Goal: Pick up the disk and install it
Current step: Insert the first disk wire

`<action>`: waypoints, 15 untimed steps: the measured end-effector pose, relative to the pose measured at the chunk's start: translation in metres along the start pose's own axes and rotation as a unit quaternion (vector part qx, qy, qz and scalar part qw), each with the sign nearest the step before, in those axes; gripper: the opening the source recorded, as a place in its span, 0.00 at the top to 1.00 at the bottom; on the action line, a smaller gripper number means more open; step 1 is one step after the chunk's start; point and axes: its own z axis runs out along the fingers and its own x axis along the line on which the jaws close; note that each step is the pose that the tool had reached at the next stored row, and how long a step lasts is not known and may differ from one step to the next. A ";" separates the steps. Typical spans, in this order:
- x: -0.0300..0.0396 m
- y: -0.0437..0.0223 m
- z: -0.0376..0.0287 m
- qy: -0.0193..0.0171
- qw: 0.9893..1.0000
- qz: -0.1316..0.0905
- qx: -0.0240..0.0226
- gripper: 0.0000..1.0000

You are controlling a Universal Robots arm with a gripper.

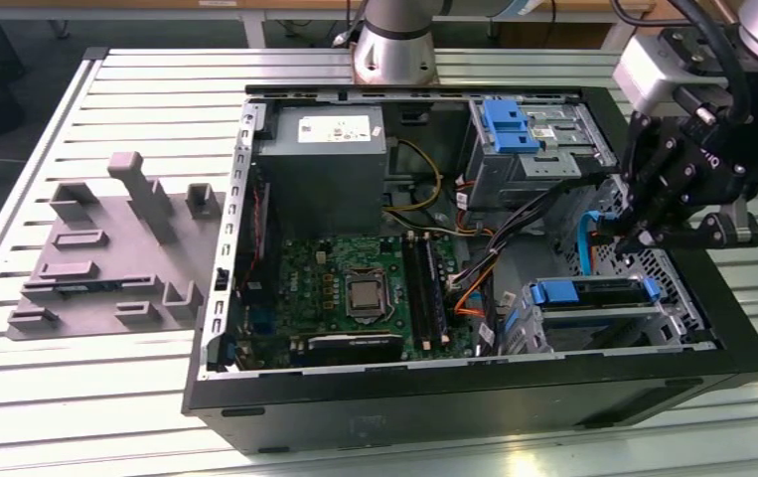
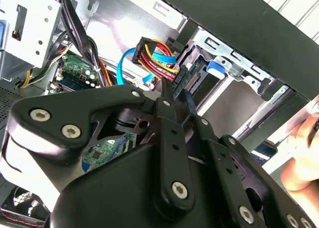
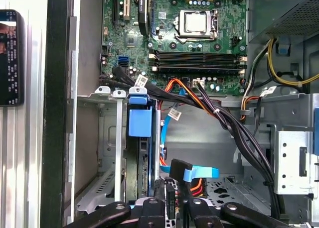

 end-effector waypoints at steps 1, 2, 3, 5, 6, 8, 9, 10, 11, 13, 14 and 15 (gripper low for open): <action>0.0001 0.0000 0.0006 0.000 1.000 0.000 0.000 0.75; 0.0002 -0.0001 0.0014 0.000 1.000 0.000 0.000 0.75; 0.0003 -0.0001 0.0021 0.000 1.000 0.000 0.000 0.75; 0.0003 -0.0001 0.0028 0.000 1.000 0.000 0.000 0.75; 0.0003 -0.0001 0.0029 0.000 1.000 0.000 0.000 0.75; 0.0003 -0.0001 0.0031 0.000 1.000 0.000 0.000 0.75; 0.0003 -0.0001 0.0031 0.000 1.000 0.000 0.000 0.76; 0.0003 -0.0001 0.0031 0.000 1.000 0.000 0.000 0.83; 0.0003 -0.0001 0.0031 0.000 1.000 0.000 0.000 0.83; 0.0003 -0.0001 0.0031 0.000 1.000 0.000 0.000 0.84; 0.0003 -0.0001 0.0032 0.000 1.000 0.000 0.000 0.84; 0.0003 -0.0001 0.0032 0.000 1.000 0.000 0.000 0.84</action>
